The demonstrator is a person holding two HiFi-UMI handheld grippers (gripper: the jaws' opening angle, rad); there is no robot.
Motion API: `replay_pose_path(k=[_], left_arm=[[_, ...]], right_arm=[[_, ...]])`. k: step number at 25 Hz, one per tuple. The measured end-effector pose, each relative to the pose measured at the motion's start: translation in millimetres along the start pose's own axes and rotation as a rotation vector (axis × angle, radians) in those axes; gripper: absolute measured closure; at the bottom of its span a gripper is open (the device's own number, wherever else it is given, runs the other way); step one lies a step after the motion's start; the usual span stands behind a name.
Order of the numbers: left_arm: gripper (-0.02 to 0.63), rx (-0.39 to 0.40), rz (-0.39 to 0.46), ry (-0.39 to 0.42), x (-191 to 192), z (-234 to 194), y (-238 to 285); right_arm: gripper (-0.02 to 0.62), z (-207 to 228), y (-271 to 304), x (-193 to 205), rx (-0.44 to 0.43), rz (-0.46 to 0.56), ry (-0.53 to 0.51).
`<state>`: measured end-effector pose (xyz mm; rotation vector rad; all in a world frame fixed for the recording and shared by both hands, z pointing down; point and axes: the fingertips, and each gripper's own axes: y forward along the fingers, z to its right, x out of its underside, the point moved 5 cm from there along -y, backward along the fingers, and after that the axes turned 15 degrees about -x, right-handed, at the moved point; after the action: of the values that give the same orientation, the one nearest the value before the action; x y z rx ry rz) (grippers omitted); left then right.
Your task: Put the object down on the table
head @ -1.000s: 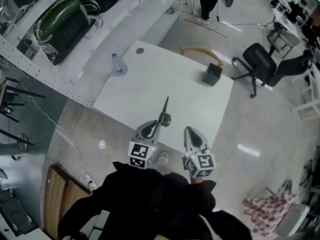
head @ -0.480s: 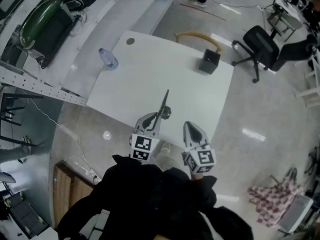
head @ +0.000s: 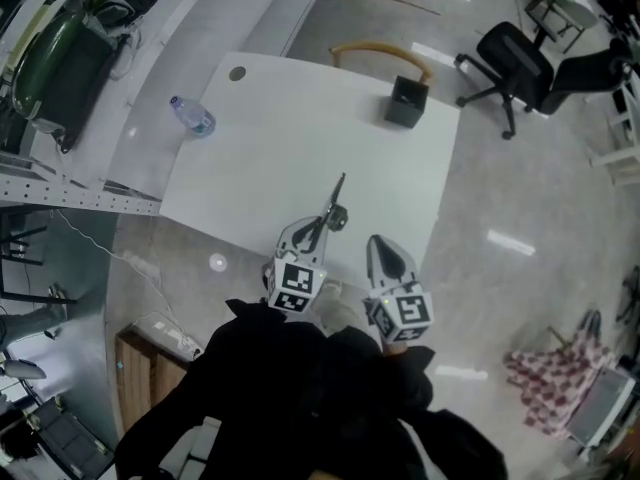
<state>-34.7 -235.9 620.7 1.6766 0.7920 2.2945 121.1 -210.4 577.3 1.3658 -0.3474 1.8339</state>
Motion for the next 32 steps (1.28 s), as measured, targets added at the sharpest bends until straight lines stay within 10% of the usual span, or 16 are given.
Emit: replay_pose_path(k=[32], left_arm=[[0.577, 0.072, -0.119, 0.356, 54.8, 50.6, 75.5]], right_arm=[[0.594, 5.9, -11.4, 21.6, 0.061, -0.056, 0.079]])
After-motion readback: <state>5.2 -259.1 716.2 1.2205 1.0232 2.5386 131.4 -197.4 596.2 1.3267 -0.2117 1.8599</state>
